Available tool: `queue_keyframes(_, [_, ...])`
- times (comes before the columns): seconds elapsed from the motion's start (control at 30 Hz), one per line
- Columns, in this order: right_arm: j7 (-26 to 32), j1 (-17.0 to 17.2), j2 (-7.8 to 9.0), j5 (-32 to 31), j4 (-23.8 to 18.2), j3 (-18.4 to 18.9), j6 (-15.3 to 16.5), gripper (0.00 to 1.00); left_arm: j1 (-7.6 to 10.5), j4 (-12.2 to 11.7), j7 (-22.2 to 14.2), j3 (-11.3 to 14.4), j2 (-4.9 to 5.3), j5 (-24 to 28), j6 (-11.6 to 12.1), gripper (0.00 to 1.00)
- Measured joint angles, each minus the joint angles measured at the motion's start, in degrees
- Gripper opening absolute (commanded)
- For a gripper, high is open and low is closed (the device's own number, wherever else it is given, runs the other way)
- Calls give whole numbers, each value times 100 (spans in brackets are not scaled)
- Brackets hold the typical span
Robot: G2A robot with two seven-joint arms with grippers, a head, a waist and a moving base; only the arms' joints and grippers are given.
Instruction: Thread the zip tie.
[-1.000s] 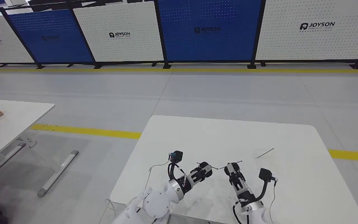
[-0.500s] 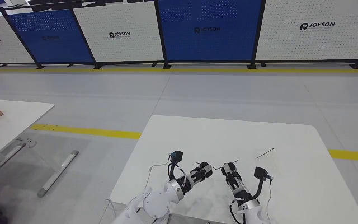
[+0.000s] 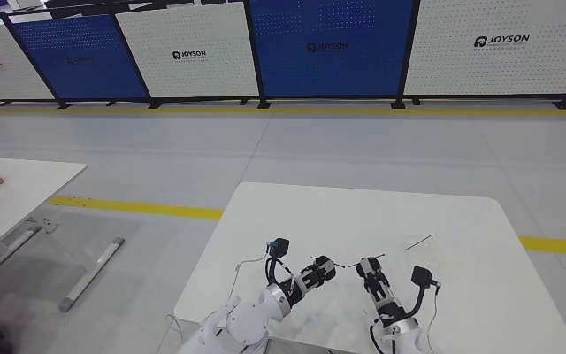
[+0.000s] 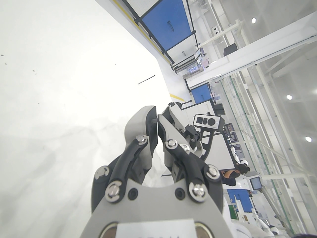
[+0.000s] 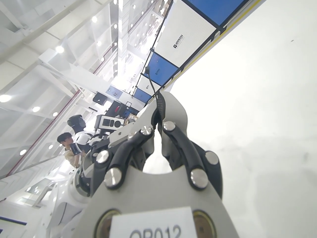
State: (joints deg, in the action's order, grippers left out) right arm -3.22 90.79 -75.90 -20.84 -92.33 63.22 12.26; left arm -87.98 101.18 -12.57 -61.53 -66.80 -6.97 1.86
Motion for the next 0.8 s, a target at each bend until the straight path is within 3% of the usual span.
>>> queue_keyframes(0.33, [45,-136,-48,-61,135,-150,-85,0,0,0,0,0,0,0,0,0])
queue_keyframes(0.8, [13,25,-33,-107,-43,-8,-16,0,0,0,0,0,0,0,0,0])
